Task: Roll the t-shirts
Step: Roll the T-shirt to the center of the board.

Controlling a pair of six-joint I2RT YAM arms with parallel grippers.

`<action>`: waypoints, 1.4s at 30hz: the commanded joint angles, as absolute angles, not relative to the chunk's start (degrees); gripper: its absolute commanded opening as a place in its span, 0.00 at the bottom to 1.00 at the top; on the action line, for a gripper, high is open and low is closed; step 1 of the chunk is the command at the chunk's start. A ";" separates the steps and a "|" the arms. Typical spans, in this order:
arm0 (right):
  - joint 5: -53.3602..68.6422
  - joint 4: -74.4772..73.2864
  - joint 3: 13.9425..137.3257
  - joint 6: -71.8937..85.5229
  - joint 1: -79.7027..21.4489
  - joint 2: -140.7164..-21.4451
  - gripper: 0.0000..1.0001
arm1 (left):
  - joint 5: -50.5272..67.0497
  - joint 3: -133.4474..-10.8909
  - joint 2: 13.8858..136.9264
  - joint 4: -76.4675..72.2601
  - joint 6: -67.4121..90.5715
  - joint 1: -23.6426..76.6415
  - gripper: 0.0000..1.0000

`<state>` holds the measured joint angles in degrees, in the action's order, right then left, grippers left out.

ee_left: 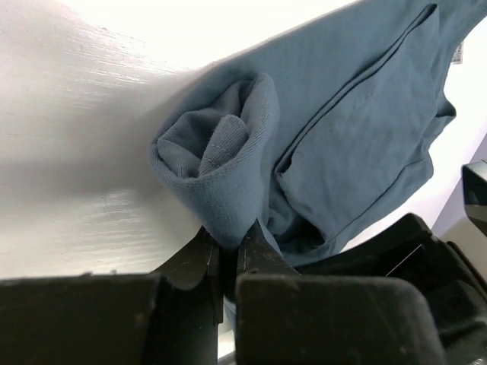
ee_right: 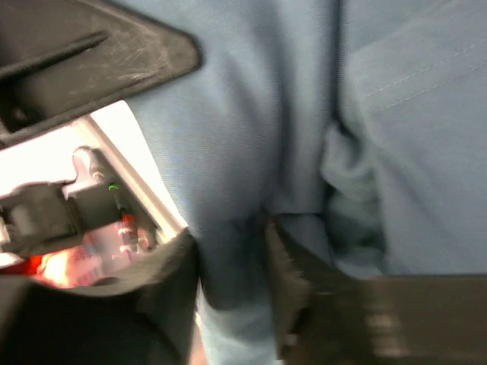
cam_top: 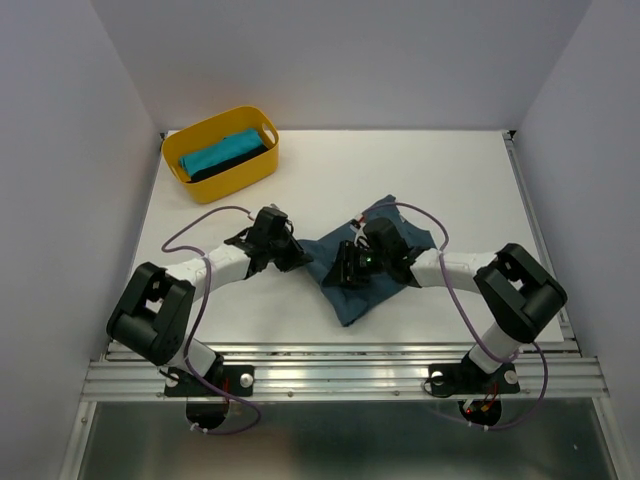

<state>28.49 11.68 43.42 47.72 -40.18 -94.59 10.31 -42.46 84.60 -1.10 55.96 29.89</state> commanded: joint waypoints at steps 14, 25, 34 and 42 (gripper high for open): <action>-15.45 -25.48 58.18 35.15 -61.24 -82.17 0.90 | 8.17 -43.42 81.92 2.64 55.63 29.62 0.00; -39.78 -40.85 69.94 37.52 -76.19 -98.78 0.96 | 7.91 -43.68 82.18 3.25 54.84 29.71 0.00; -47.02 -46.84 73.92 40.34 -79.28 -105.29 0.96 | 7.91 -43.51 82.44 3.34 54.58 29.71 0.00; -49.22 -46.15 70.58 40.79 -79.28 -104.68 0.96 | 7.82 -43.68 83.06 3.34 54.58 29.71 0.00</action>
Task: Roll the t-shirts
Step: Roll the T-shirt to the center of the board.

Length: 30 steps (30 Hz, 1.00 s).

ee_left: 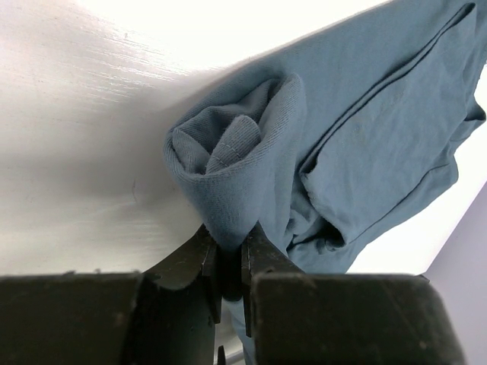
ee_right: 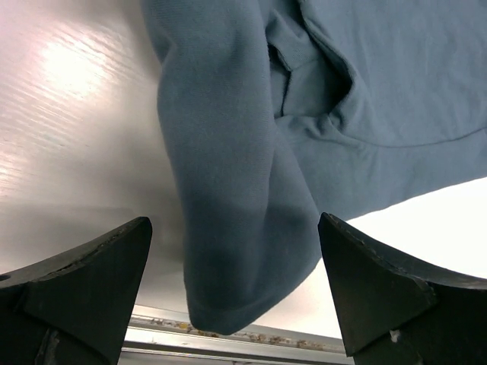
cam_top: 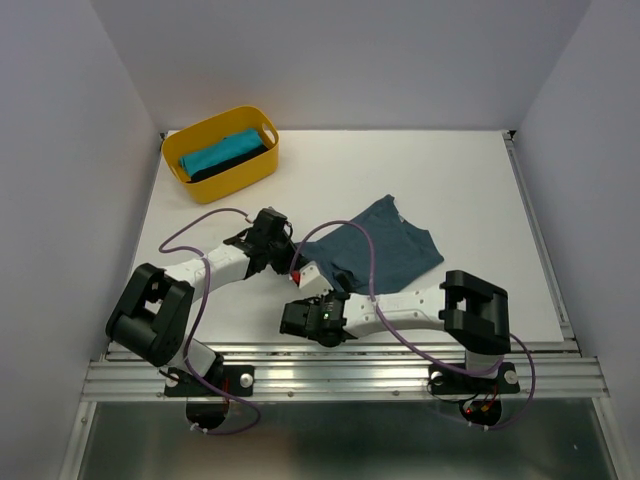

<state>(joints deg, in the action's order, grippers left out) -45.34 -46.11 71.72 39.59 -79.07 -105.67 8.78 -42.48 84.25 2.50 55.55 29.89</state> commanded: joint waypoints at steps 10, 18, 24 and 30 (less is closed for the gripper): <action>-49.04 -42.36 66.97 41.30 -79.28 -106.52 0.75 | 7.65 -43.77 83.14 3.43 54.67 29.71 0.00; -49.39 -41.22 64.96 43.41 -79.28 -106.61 0.52 | 7.47 -43.86 83.06 3.78 54.58 29.71 0.00; -48.69 -39.03 62.85 43.77 -79.28 -104.77 0.24 | 7.38 -44.03 82.88 3.95 54.40 29.62 0.00; -44.75 -33.50 59.78 41.58 -79.28 -101.08 0.01 | 6.59 -45.87 83.23 5.36 53.09 29.71 0.00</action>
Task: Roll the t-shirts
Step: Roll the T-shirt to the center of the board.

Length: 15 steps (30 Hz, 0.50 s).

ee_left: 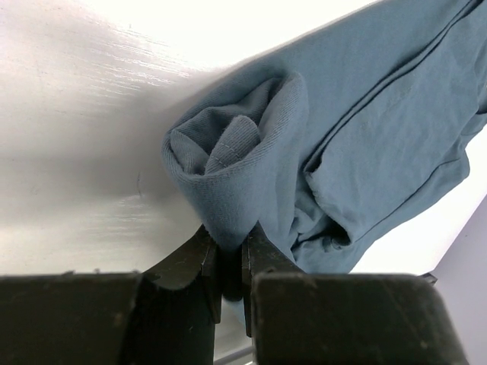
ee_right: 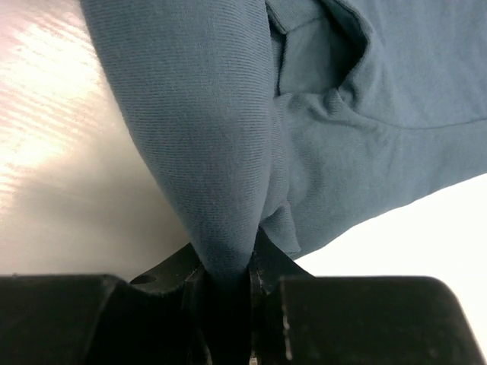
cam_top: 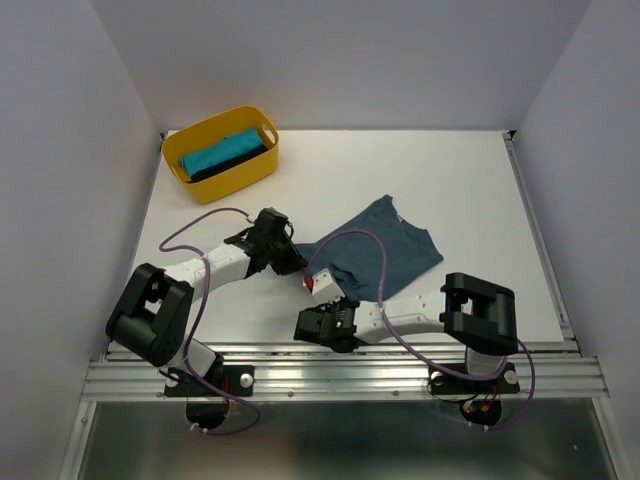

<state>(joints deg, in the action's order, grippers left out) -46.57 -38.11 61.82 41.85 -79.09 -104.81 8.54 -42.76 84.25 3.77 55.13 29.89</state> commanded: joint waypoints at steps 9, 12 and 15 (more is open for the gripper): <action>-30.17 -20.05 50.37 39.81 -74.01 -89.13 0.01 | 6.06 -49.83 84.72 7.47 48.70 29.71 0.19; -24.46 -16.88 47.73 38.50 -71.11 -86.32 0.01 | 6.77 -50.80 85.34 7.73 47.99 29.71 0.25; -18.21 -14.59 46.41 36.57 -69.44 -84.91 0.01 | 6.86 -50.89 85.61 7.73 47.81 29.71 0.30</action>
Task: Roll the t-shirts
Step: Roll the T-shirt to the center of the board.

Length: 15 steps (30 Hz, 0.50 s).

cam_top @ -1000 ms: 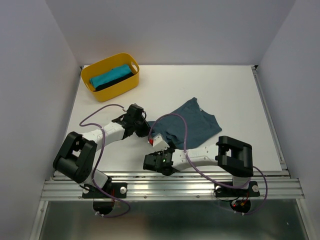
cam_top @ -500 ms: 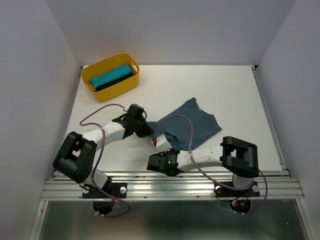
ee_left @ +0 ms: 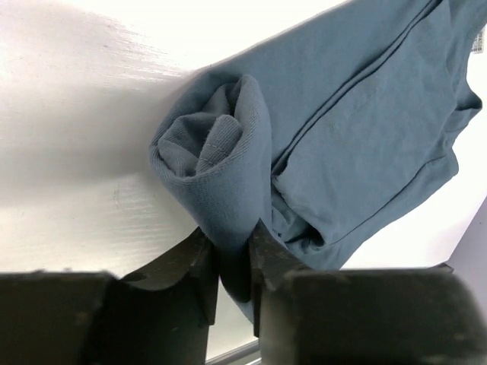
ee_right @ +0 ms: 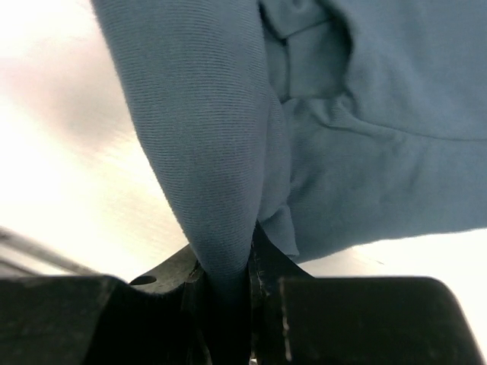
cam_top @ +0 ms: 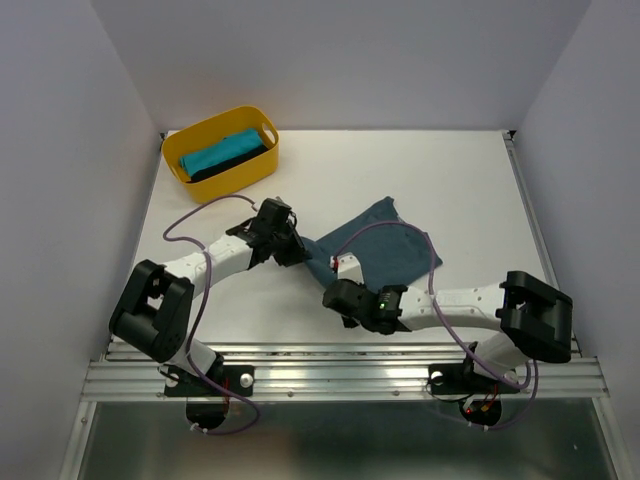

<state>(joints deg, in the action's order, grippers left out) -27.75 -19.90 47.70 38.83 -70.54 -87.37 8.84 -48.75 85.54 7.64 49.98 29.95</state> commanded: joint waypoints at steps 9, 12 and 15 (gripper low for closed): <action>-5.55 -10.47 43.86 35.86 -63.81 -83.76 0.01 | 5.63 -52.47 83.76 9.22 46.59 29.71 0.67; -2.39 -9.06 42.72 36.47 -62.32 -83.93 0.01 | 5.62 -53.96 83.15 10.28 45.01 29.71 0.68; 1.12 -6.42 40.79 37.26 -60.65 -84.20 0.01 | 5.80 -56.77 82.36 11.68 42.81 29.71 0.68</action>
<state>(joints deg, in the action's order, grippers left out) -5.96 -11.25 42.52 36.64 -62.22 -85.27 6.90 -52.07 85.69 10.13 46.52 29.89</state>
